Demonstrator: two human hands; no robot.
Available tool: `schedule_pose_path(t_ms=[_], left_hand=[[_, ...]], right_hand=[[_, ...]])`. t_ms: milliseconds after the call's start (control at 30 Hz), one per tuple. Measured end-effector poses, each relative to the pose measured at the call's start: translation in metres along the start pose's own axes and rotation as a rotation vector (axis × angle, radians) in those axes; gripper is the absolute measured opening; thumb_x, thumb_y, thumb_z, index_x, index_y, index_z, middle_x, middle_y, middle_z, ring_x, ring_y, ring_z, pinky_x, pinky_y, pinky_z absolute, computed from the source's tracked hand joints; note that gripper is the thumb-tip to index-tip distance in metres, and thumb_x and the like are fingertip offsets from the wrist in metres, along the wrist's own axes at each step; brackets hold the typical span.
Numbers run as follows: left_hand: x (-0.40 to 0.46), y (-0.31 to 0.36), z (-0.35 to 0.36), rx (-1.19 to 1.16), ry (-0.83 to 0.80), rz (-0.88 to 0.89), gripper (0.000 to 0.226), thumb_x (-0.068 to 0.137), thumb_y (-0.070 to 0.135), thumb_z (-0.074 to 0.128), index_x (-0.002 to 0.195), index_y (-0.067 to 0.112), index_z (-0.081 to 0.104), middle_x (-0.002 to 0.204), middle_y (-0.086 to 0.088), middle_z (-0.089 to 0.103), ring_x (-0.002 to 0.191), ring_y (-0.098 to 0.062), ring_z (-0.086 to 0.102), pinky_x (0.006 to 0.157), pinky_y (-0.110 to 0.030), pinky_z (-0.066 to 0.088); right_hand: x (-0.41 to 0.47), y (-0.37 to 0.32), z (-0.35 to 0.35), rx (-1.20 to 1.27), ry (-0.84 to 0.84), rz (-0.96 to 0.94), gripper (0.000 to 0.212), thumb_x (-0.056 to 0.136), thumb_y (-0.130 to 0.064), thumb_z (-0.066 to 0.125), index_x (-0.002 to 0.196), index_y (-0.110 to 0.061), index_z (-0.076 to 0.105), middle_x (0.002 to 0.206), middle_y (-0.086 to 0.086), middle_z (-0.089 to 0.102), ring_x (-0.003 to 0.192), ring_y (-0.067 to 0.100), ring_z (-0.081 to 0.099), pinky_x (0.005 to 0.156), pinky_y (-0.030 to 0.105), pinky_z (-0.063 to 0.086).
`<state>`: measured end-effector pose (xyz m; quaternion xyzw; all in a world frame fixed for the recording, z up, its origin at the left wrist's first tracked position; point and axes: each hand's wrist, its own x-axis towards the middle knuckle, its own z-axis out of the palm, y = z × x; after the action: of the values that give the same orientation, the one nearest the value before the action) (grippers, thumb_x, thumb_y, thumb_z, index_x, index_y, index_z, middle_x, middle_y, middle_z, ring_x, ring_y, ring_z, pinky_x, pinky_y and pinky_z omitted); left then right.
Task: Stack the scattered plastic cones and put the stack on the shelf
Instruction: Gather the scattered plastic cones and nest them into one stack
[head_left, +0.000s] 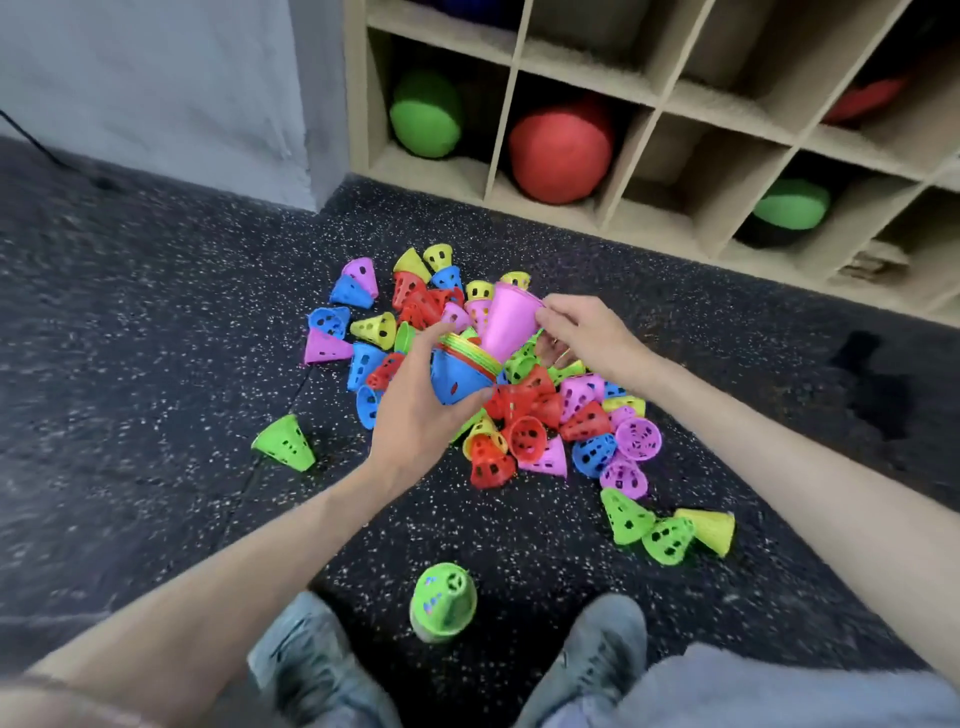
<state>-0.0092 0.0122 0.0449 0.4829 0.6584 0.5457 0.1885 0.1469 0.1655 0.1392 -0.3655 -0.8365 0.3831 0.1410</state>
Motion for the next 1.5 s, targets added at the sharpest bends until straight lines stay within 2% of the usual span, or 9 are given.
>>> schedule_pose_path(t_ms=[367,467,600,800,933,1067,1267,1367,1500], left_hand=[[-0.088,0.042,-0.013,0.031,-0.112,-0.010,0.085,0.077,0.045,0.087,0.143,0.044,0.034,0.129,0.022,0.054,0.112,-0.008,0.063,0.092,-0.036,0.053],[-0.102,0.037,-0.018,0.062,-0.174,-0.036,0.088,0.074,0.043,0.089,0.144,0.036,0.036,0.132,0.015,0.055,0.119,-0.011,0.061,0.095,-0.030,0.050],[-0.115,0.028,-0.032,0.153,-0.277,-0.049,0.082,0.072,0.043,0.091,0.138,0.030,0.044,0.123,0.018,0.057,0.113,-0.006,0.061,0.087,-0.013,0.045],[-0.124,0.014,-0.048,0.203,-0.338,-0.071,0.076,0.070,0.045,0.091,0.135,0.037,0.054,0.115,0.013,0.068,0.100,-0.004,0.066,0.094,-0.032,0.054],[-0.125,0.010,-0.056,0.251,-0.346,-0.058,0.068,0.071,0.041,0.092,0.132,0.040,0.060,0.122,0.009,0.063,0.112,-0.007,0.060,0.102,-0.033,0.049],[-0.126,0.004,-0.057,0.173,-0.305,-0.133,0.061,0.074,0.034,0.091,0.126,0.038,0.061,0.111,0.013,0.066,0.101,-0.002,0.063,0.096,-0.033,0.051],[-0.130,-0.011,-0.047,0.052,-0.173,-0.215,0.065,0.076,0.036,0.089,0.132,0.038,0.056,0.111,0.007,0.067,0.096,-0.009,0.066,0.087,-0.029,0.052],[-0.133,-0.014,-0.040,-0.012,-0.102,-0.254,0.064,0.080,0.031,0.088,0.134,0.033,0.054,0.094,0.004,0.062,0.067,0.001,0.055,0.067,-0.016,0.046],[-0.138,-0.024,-0.032,-0.086,-0.078,-0.322,0.063,0.082,0.027,0.086,0.135,0.025,0.053,0.109,-0.009,0.070,0.072,-0.005,0.063,0.071,-0.021,0.054]], right_hand=[[-0.130,-0.012,0.053,-0.002,-0.118,0.057,0.027,0.109,-0.015,0.039,0.095,-0.004,0.060,0.078,0.002,0.068,0.067,0.014,0.067,0.064,0.032,0.053],[-0.152,-0.004,0.077,-0.017,-0.075,0.044,0.030,0.109,-0.018,0.040,0.102,0.002,0.061,0.083,0.002,0.056,0.077,0.013,0.057,0.071,0.034,0.051],[-0.173,0.004,0.104,-0.041,-0.019,0.063,0.036,0.107,-0.020,0.045,0.078,0.000,0.050,0.091,-0.003,0.035,0.084,0.007,0.039,0.079,0.029,0.032],[-0.186,0.005,0.134,-0.058,0.118,0.056,0.033,0.101,-0.023,0.057,0.071,-0.009,0.055,0.081,-0.002,0.047,0.075,0.014,0.048,0.072,0.038,0.038],[-0.191,0.005,0.151,0.080,0.215,0.103,0.016,0.095,-0.023,0.067,0.109,-0.028,0.071,0.076,-0.002,0.068,0.072,0.017,0.065,0.071,0.036,0.050],[-0.193,0.009,0.157,0.372,0.184,0.190,0.035,0.094,-0.013,0.068,0.125,-0.028,0.066,0.079,0.005,0.076,0.074,0.018,0.075,0.072,0.034,0.061],[-0.196,0.018,0.160,0.458,0.144,0.237,0.035,0.094,-0.012,0.068,0.127,-0.022,0.063,0.081,0.006,0.078,0.073,0.019,0.077,0.072,0.033,0.061],[-0.197,0.021,0.166,0.547,0.109,0.286,0.032,0.093,-0.011,0.069,0.123,-0.017,0.060,0.083,0.008,0.079,0.076,0.024,0.076,0.070,0.032,0.058],[-0.201,0.030,0.181,0.650,0.081,0.332,0.031,0.095,-0.010,0.067,0.123,-0.013,0.055,0.087,0.010,0.079,0.079,0.024,0.075,0.068,0.028,0.056]])
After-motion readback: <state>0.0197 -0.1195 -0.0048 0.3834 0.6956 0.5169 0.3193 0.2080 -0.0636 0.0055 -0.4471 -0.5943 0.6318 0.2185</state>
